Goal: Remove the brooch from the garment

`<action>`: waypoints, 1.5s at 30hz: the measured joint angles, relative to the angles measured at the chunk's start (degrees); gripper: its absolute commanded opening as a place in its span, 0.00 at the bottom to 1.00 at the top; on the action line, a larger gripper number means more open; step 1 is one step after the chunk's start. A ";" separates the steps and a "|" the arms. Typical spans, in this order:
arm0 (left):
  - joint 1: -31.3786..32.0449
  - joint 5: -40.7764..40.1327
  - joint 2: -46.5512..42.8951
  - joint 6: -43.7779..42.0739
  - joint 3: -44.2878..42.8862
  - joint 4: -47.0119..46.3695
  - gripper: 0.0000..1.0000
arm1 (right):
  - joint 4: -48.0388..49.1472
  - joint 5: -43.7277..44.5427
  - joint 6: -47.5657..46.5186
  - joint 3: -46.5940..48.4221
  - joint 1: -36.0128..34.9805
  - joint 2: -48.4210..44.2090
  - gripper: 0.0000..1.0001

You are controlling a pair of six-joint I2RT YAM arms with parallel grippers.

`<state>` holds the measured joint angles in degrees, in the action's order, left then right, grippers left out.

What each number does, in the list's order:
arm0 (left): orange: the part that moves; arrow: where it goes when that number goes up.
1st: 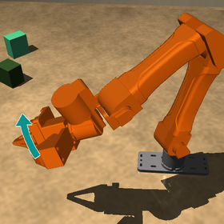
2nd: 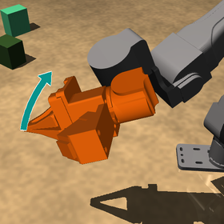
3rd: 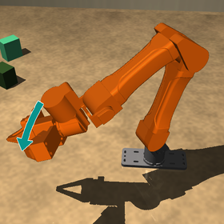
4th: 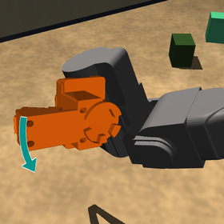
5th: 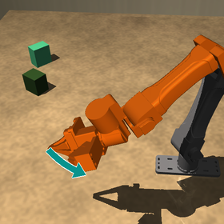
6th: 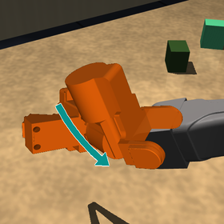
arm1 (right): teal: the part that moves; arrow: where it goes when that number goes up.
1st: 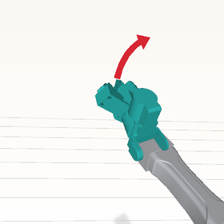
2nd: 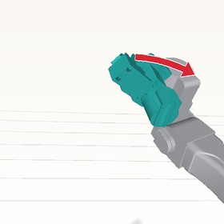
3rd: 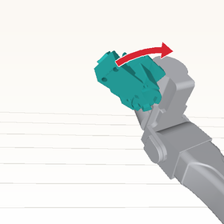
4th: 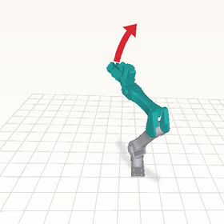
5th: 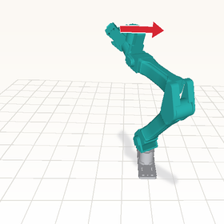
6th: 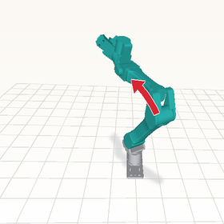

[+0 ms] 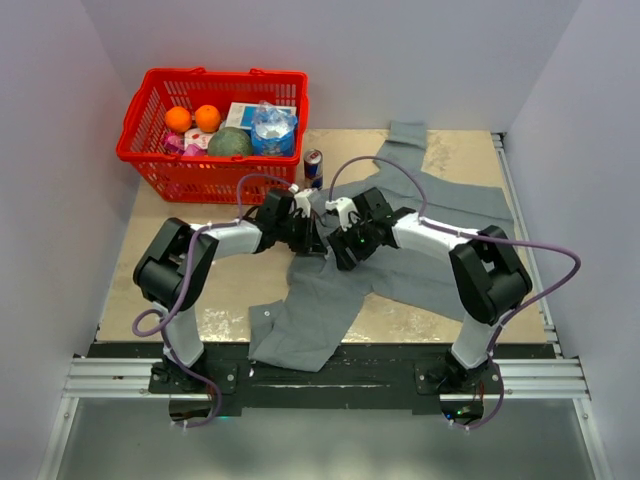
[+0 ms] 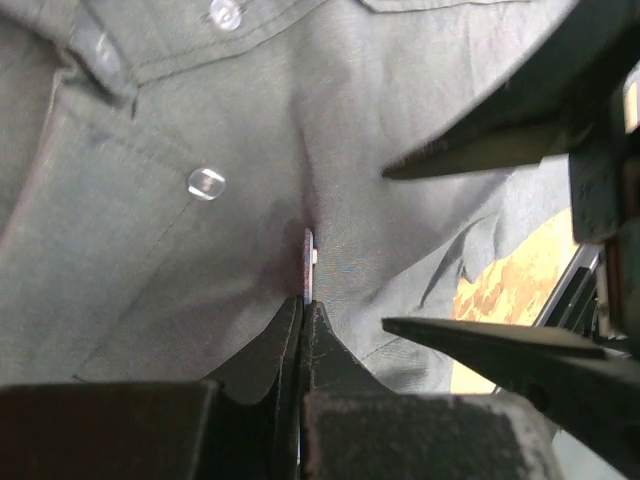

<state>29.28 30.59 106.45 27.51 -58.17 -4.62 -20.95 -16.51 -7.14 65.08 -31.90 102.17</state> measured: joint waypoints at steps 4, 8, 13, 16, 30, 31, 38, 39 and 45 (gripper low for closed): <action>-0.72 0.70 0.09 1.01 1.25 -0.87 0.00 | 3.10 0.02 0.35 -4.66 -1.18 -1.44 0.74; -0.76 1.14 0.09 1.90 2.08 -2.05 0.00 | 7.28 -0.81 1.49 -6.73 -1.44 -3.50 0.74; -0.76 1.27 0.09 1.99 2.16 -2.27 0.00 | 12.68 -1.22 3.37 -6.75 -1.64 -4.85 0.74; -0.76 1.31 0.09 2.01 2.16 -2.27 0.00 | 15.23 -0.96 4.13 -6.84 -2.40 -4.96 0.73; -0.98 1.46 0.09 2.03 2.16 -2.21 0.00 | 16.83 4.28 3.19 -7.23 -5.97 -2.56 0.60; -1.03 1.46 0.09 2.03 2.16 -2.16 0.00 | 16.68 5.20 2.97 -7.17 -5.99 -2.01 0.59; -1.20 1.22 0.35 1.81 1.99 -2.03 0.00 | 13.62 8.26 1.01 -4.13 -6.29 2.23 0.41; -1.27 1.18 0.44 1.75 1.84 -1.95 0.00 | 13.25 8.35 0.61 -3.80 -6.32 2.34 0.39; -1.46 1.38 0.70 1.36 1.38 -1.51 0.00 | 12.48 9.55 -1.57 -3.15 -6.40 2.34 0.18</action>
<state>27.81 31.97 107.15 28.86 -56.80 -6.13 -8.47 -6.96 -8.71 61.93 -38.30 104.51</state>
